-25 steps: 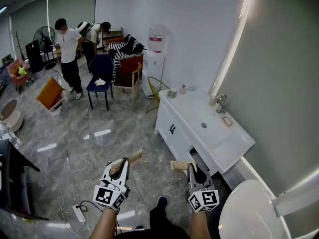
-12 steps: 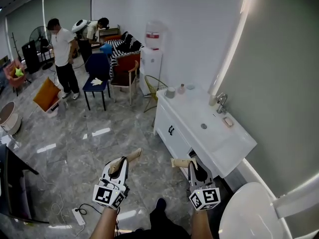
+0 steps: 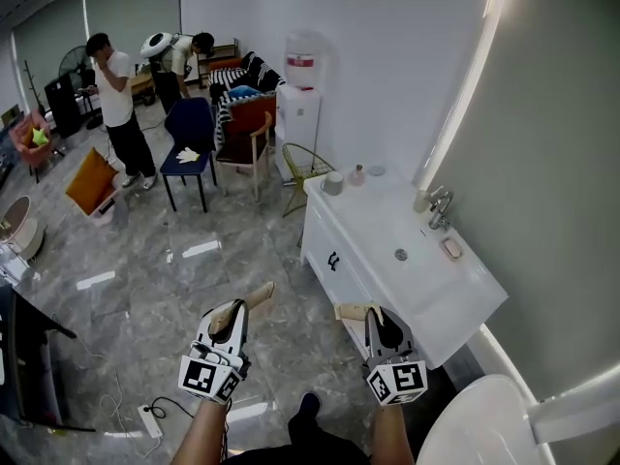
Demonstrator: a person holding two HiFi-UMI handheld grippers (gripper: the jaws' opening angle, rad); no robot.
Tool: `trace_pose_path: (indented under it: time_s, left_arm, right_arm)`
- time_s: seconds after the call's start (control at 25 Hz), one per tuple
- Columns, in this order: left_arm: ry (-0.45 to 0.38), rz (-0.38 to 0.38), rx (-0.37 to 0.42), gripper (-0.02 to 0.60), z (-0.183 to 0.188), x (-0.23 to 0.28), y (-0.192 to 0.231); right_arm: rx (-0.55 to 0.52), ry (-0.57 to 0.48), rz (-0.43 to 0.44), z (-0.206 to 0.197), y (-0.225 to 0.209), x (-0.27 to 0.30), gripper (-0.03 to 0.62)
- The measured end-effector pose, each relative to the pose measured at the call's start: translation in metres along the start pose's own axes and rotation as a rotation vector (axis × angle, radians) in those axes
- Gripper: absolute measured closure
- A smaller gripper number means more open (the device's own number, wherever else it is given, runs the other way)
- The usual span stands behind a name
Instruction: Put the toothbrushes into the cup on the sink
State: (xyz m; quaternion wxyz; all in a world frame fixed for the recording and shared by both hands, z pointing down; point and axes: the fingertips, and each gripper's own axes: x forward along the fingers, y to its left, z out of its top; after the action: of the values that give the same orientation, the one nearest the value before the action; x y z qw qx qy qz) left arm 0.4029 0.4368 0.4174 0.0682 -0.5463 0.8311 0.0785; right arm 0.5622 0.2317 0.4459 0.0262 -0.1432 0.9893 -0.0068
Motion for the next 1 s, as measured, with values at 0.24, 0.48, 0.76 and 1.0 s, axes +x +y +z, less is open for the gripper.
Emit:
trace_pose_path:
  time_s: [0.24, 0.48, 0.76, 1.0]
  left_arm:
    - [-0.009, 0.02, 0.015, 0.552, -0.009, 0.07, 0.0]
    - [-0.02, 0.037, 0.032, 0.552, -0.015, 0.122, 0.003]
    - [-0.026, 0.043, 0.042, 0.552, -0.006, 0.147, 0.005]
    - [-0.03, 0.033, 0.028, 0.552, -0.01, 0.162, 0.017]
  right_arm:
    - [-0.012, 0.014, 0.038, 0.003, -0.049, 0.048, 0.54]
    - [-0.021, 0.017, 0.061, 0.005, -0.087, 0.083, 0.54]
    - [-0.005, 0.025, 0.073, 0.005, -0.103, 0.106, 0.54]
    - [-0.002, 0.028, 0.075, 0.0, -0.101, 0.129, 0.54]
